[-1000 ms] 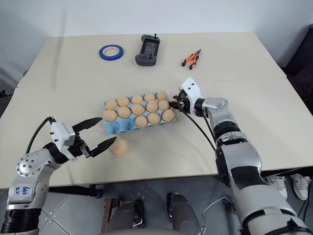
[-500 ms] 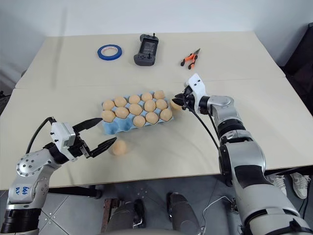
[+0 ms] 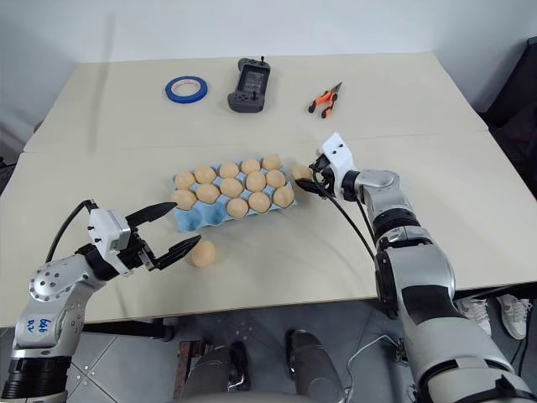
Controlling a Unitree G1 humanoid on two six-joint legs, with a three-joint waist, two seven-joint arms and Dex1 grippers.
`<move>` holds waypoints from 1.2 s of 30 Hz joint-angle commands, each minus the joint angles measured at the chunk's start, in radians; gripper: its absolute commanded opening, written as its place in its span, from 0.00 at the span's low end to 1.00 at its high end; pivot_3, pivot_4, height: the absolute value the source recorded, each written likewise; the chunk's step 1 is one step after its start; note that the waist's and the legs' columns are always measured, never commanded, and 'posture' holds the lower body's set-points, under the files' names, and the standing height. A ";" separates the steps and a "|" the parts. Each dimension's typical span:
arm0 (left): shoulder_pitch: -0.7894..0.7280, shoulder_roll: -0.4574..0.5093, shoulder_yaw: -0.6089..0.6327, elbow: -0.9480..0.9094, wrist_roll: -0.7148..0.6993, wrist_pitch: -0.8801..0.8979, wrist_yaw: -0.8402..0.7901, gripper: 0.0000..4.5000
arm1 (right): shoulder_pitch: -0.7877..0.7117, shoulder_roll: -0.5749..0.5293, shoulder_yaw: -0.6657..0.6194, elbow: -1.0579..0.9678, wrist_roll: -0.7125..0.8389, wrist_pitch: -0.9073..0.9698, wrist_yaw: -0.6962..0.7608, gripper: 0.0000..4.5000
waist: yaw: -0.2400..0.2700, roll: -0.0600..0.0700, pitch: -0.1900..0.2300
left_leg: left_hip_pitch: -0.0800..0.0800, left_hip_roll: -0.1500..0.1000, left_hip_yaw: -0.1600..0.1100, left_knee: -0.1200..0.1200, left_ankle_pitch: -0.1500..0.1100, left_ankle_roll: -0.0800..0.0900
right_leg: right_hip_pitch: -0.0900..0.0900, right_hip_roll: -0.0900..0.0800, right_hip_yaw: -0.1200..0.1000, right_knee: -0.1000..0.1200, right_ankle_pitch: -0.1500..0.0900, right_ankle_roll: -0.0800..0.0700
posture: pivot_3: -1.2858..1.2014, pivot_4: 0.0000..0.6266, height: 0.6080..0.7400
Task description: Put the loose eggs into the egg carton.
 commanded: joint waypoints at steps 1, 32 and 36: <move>0.000 0.000 0.008 -0.021 -0.013 -0.007 0.001 1.00 | -0.017 0.012 0.001 -0.005 -0.010 0.001 -0.020 0.68 | -0.001 0.000 0.000 | 0.000 0.000 0.000 0.000 0.000 0.000 | 0.000 0.000 0.000 0.000 0.000 0.000 | 0.52 0.24 1.00; 0.256 -0.027 0.192 -0.039 -0.043 -0.026 0.056 1.00 | 0.232 0.275 0.219 -0.813 0.105 0.305 0.234 0.29 | 0.007 -0.001 0.000 | -0.002 0.000 0.000 -0.004 0.002 -0.005 | -0.007 -0.002 -0.001 0.007 -0.003 -0.004 | 0.52 0.24 1.00; 0.274 -0.034 0.192 -0.052 -0.043 -0.034 0.067 1.00 | 0.259 0.276 0.253 -0.841 0.107 0.324 0.217 0.36 | 0.004 -0.002 -0.001 | -0.002 0.001 0.000 -0.005 0.002 -0.005 | -0.007 -0.003 -0.002 0.005 -0.005 -0.008 | 0.52 0.24 1.00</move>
